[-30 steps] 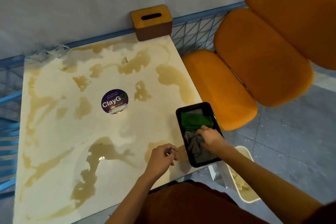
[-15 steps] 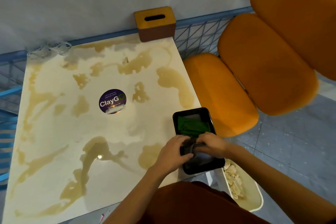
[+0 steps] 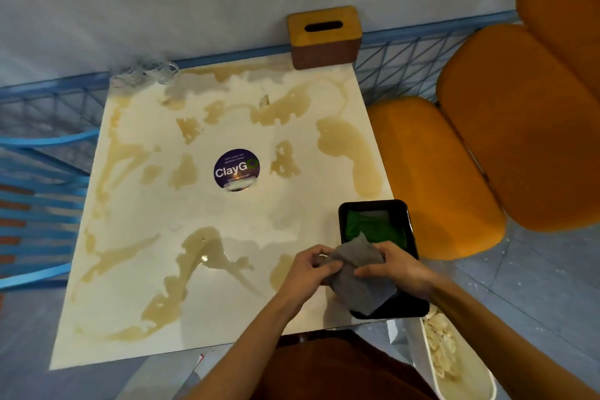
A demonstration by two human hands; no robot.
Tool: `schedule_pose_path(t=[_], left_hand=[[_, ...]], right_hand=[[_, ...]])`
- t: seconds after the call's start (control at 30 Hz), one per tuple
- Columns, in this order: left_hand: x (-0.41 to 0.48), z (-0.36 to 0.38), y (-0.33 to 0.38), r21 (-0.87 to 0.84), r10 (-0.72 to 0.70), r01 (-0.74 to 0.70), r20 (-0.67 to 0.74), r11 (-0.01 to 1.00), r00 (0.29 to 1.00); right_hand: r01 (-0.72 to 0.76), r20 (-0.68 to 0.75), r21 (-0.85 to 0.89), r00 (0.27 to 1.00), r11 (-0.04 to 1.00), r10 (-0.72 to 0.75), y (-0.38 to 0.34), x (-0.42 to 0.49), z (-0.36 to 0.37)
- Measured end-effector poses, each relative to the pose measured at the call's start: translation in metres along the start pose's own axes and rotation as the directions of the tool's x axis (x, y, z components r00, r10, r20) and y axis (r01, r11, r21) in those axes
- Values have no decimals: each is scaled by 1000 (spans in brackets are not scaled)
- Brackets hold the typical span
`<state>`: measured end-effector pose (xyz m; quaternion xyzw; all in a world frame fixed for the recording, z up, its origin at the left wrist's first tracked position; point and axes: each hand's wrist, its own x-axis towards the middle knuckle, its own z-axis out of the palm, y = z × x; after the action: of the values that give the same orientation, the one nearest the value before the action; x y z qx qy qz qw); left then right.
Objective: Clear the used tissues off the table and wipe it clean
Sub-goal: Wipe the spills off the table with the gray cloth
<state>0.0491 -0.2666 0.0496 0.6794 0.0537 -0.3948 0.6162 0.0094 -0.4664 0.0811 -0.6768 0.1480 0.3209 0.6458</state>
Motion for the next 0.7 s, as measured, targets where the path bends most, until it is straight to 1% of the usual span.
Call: schedule_pose_path(t=[0.07,0.17,0.23,0.3,0.4,0.47,0.6,0.67,0.7], left_hand=[[-11,-16,-4,-67,-25,19,-91,998,996],[-29,-42,-9,-184,-41,-2,-231,983,972],[-40,-56,-12,-210,-51,-12,-293,978,955],[-54,-75,-21,-183,-36,-28,-339,983,940],[-75,-109,-39,-28,25,-39,-403,999,915],[-90,-133,-52,90,55,-17,-444,996,895],[-122,-193,-84,149,70,18,-559,989,826],[-141,-232,-106,146,73,20,-607,989,792],[-152,-252,-118,138,69,22,-625,990,777]], right_hand=[[22,-8,-12,1000,1000,-22,-3,11,19],[91,-16,-62,996,994,-92,-1,39,48],[82,-5,-33,997,996,-83,2,52,66],[38,25,-20,999,999,-38,6,63,89],[3,24,-86,1000,996,-1,12,75,132],[78,-30,-173,996,982,-85,14,78,163],[279,-17,-296,955,913,-297,20,75,223],[359,-17,-457,911,814,-412,37,86,253],[395,28,-557,888,730,-459,50,94,270]])
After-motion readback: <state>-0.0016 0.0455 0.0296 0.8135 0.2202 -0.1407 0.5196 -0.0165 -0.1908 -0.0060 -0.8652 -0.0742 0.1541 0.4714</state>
